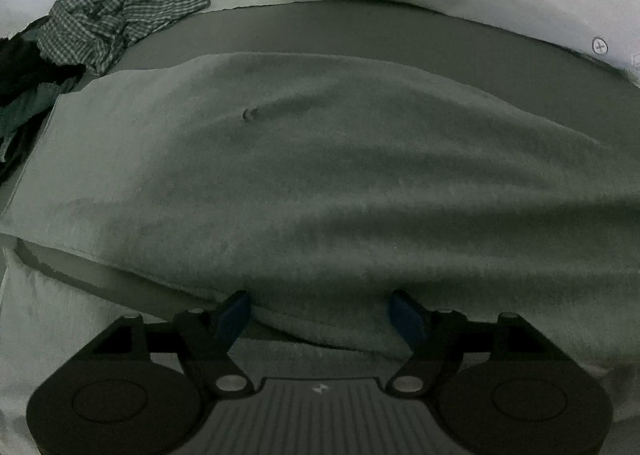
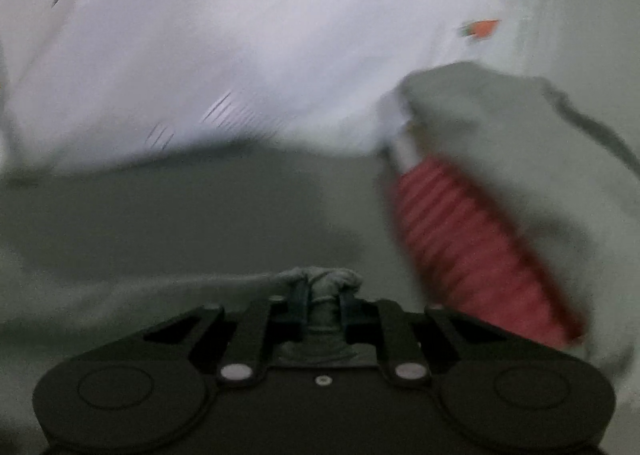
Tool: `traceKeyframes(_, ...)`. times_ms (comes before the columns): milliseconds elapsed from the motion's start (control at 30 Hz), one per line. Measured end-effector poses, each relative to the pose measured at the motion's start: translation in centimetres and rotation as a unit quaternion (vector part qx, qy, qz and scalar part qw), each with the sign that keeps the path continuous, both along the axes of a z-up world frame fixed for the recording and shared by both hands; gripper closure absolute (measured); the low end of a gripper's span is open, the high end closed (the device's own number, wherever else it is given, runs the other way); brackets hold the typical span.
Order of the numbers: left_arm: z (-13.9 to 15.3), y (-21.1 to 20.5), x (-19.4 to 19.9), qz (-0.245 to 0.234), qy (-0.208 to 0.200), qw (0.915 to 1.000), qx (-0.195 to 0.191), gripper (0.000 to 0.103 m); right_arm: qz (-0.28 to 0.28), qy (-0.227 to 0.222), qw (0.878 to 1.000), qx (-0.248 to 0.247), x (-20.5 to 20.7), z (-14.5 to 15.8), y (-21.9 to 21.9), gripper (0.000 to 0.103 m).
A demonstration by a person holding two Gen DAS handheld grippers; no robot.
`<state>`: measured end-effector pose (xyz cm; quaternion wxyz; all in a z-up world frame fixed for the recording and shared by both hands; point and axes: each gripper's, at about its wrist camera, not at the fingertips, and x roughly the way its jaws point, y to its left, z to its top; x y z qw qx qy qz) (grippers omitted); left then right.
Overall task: Fold clothes
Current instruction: 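Smooth the folded garment with both grippers and open them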
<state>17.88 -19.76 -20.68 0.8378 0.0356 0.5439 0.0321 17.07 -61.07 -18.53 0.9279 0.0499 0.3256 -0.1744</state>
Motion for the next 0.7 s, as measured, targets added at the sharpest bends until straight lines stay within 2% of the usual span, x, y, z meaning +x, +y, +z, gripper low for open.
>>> traceKeyframes(100, -0.2, 0.2, 0.1, 0.001, -0.001, 1.0, 0.003, 0.02, -0.017, -0.029, 0.999, 0.005, 2.6, 0.7, -2.5, 0.089)
traceKeyframes(167, -0.2, 0.2, 0.0, 0.003, -0.003, 1.0, 0.004, 0.019, -0.004, -0.015, 1.0, 0.001, 4.8, -0.1, -2.9, 0.087)
traceKeyframes(267, -0.1, 0.2, -0.2, 0.006, -0.003, 1.0, 0.002, 0.019, -0.009, 0.032, 0.999, 0.012, 7.3, -2.7, -2.8, 0.073)
traceKeyframes(333, 0.2, 0.1, -0.5, 0.005, -0.005, 0.9999, 0.01, 0.019, -0.018, 0.03, 0.999, 0.014, 6.6, -2.8, -2.4, 0.063)
traceKeyframes(400, 0.7, 0.6, -0.9, 0.005, -0.012, 0.9999, 0.007, 0.019, -0.036, 0.001, 0.999, -0.008, 4.2, -1.6, -1.7, 0.036)
traceKeyframes(433, 0.9, 0.8, -1.1, 0.006, -0.016, 0.9998, 0.006, 0.019, -0.05, -0.015, 0.998, -0.023, 2.3, -0.8, -1.4, 0.031)
traceKeyframes(467, 1.1, 1.1, -1.3, 0.008, -0.018, 0.9998, 0.001, 0.019, -0.064, -0.026, 0.997, -0.03, 0.3, -0.1, -1.3, 0.028)
traceKeyframes(567, 1.8, 1.5, -2.0, 0.016, -0.025, 0.9993, -0.025, 0.019, -0.098, -0.033, 0.995, 0.005, -6.2, 1.1, -1.3, 0.028)
traceKeyframes(700, 2.8, 1.2, -3.8, 0.006, -0.04, 0.9983, -0.043, 0.019, -0.187, -0.018, 0.978, 0.091, -15.2, 0.1, -1.8, 0.027)
